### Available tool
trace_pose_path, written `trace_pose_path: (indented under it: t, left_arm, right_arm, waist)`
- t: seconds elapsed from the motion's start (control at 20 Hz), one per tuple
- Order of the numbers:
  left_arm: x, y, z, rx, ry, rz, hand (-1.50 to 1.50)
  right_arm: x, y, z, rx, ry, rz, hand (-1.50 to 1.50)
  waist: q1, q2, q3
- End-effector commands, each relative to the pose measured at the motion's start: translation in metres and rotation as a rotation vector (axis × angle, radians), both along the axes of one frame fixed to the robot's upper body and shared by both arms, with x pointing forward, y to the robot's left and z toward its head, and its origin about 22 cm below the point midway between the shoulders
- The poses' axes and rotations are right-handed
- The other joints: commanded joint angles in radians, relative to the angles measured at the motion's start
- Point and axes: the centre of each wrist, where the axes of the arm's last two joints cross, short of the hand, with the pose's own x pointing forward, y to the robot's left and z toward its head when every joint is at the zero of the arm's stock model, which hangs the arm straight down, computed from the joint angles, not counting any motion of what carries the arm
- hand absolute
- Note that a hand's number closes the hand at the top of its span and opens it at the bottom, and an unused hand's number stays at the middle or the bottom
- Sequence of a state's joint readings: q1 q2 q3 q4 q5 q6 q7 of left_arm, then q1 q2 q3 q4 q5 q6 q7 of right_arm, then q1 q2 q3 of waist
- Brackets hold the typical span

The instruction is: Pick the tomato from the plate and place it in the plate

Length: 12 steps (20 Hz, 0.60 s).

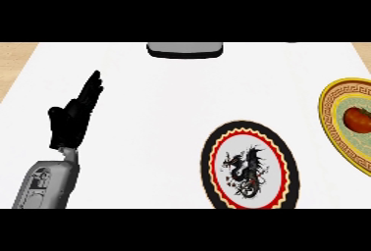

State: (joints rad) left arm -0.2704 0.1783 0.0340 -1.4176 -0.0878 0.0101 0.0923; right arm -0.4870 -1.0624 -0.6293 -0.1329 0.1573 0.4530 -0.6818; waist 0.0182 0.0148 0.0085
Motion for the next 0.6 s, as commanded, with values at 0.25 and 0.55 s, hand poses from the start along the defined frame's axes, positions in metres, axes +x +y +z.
trace_pose_path:
  t: [0.25, 0.55]
  left_arm:
    - [0.001, 0.002, -0.002, -0.006, 0.013, 0.000, 0.00]
    - [-0.001, -0.006, 0.005, 0.002, -0.008, -0.012, 0.00]
  right_arm:
    - [-0.042, -0.021, 0.018, 0.008, -0.026, 0.040, -1.50]
    - [-0.046, -0.014, -0.011, 0.006, -0.009, 0.023, -1.50]
  waist:
    - [-0.006, 0.001, 0.003]
    - [0.004, 0.001, 0.008]
